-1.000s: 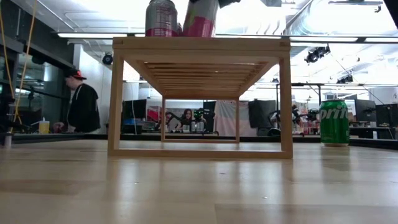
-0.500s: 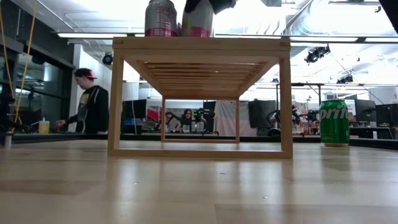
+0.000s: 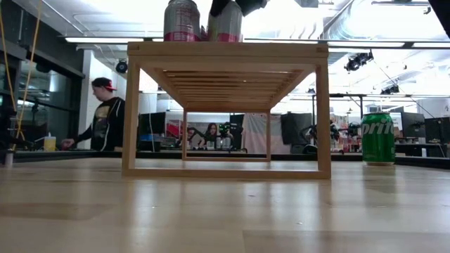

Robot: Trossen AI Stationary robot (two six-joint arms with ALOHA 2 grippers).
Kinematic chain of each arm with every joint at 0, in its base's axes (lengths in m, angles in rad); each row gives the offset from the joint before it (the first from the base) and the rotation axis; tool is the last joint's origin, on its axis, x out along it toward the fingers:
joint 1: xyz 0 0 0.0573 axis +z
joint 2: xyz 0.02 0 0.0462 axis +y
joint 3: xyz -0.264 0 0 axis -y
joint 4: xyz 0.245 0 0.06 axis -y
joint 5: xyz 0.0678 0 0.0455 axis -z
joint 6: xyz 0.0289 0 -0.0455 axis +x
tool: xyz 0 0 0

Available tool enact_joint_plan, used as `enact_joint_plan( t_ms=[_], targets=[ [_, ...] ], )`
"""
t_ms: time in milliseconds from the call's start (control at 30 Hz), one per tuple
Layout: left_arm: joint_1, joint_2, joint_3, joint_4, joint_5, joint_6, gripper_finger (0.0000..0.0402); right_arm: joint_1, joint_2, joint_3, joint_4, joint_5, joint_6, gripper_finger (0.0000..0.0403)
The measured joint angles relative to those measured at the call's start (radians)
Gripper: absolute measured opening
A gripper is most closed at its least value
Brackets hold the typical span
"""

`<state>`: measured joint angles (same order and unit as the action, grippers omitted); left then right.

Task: Place canned beverage on shelf
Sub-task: Put the pink white soda can on the shelf aligned with the other pink white soda can

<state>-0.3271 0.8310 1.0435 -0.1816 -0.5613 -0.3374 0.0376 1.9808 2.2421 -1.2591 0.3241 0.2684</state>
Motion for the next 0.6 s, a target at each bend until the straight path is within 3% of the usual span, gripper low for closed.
enact_joint_plan(
  t_ms=[600],
  targets=[
    [0.000, 0.000, 0.000, 0.000, 0.000, 0.000, 0.0342, 0.000, 0.000, 0.000, 0.000, -0.037, -0.008, 0.0316]
  ],
)
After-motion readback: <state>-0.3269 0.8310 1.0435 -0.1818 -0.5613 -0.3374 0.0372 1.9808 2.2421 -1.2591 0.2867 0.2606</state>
